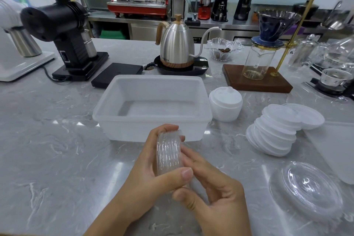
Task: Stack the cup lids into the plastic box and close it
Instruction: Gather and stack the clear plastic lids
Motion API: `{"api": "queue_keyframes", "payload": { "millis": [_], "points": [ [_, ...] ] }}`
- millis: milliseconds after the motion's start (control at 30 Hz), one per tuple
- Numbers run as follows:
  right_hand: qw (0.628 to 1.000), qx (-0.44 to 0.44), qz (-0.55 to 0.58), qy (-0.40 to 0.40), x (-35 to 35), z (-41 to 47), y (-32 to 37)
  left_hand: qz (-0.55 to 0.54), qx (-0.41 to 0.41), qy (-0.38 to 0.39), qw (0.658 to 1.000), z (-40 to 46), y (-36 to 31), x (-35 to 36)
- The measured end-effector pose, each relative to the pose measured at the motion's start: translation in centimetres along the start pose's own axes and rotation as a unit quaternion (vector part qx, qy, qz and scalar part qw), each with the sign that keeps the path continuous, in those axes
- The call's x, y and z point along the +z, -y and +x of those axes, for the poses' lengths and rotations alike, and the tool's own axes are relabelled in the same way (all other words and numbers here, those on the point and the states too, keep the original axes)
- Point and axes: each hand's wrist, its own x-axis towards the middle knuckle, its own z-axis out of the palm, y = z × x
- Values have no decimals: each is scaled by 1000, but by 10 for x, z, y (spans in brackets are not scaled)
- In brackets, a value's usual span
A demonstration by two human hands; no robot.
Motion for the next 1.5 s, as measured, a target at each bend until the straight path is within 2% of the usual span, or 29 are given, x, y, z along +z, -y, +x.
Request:
{"api": "queue_keyframes", "payload": {
  "millis": [200,433,633,767,1167,1500],
  "points": [
    [1000,-15,-19,-7,5,-2,2,-13,-11,-2,1000,-1,-2,0],
    [1000,-2,26,3,11,-4,5,-44,-12,-4,999,-2,-4,1],
    [996,45,65,42,5,-8,6,-10,5,-21,1000,-4,-6,3],
    [994,62,87,37,4,-9,7,-6,16,-22,1000,-5,-7,5],
    [995,72,60,33,1,-11,3,11,54,-7,998,-4,-16,10],
    [998,57,9,30,-3,-8,9,25,52,-11,998,-4,-16,11]
  ]
}}
